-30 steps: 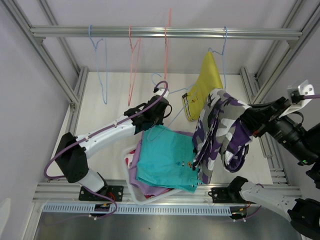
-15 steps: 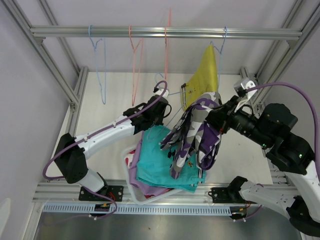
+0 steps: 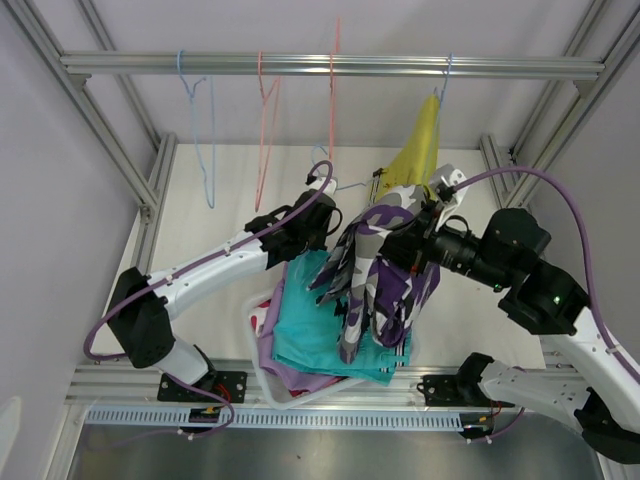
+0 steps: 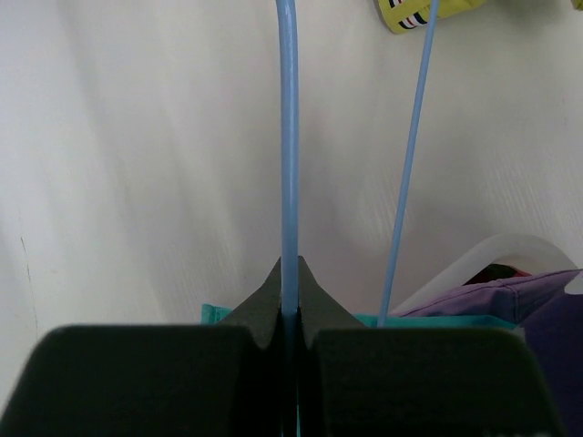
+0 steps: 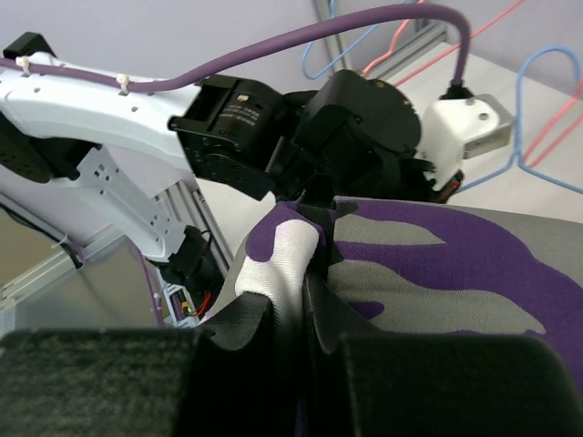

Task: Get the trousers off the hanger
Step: Place the trousers in the bin.

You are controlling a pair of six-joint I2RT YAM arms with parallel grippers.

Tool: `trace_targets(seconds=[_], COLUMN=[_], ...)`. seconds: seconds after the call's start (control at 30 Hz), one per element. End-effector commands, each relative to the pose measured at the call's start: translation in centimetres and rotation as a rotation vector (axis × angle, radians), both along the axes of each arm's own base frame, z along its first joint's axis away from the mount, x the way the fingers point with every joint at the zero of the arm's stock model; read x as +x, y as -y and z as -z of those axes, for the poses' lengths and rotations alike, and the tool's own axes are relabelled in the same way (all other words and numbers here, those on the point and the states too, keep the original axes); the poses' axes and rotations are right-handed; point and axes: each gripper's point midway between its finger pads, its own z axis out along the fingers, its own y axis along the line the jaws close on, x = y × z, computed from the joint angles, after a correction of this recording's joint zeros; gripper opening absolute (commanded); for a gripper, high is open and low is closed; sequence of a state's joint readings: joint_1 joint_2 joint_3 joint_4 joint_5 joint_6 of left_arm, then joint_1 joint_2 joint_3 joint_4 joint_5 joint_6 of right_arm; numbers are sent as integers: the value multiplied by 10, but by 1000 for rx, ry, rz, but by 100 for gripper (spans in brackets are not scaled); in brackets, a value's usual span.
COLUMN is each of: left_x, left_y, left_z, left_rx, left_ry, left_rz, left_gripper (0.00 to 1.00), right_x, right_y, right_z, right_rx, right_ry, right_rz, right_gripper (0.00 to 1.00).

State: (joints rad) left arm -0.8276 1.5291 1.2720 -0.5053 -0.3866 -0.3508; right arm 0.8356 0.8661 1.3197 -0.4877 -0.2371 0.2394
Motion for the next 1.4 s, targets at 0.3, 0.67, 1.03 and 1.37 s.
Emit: trace_targets(seconds=[0.3,0.67,1.03,1.37], left_x=[7,5,5,4], left_y=[1,1,2,1], left_z=[-38,-41,-38,-41], left_rx=[-88,-96,-94,-102], left_ry=[62,66,61,64], left_rz=[-22,-16,-18,-19], left_gripper=[0,1,1,1], right_x=[-12,-30,-47,-56], right_y=[26,98,145,166], right_z=[-73,-88,-105,-123], right_rx=[90,60,61,66], right_ry=[147,165,193,227], right_rz=[130,246,306,338], right_gripper=[0,0,0,0])
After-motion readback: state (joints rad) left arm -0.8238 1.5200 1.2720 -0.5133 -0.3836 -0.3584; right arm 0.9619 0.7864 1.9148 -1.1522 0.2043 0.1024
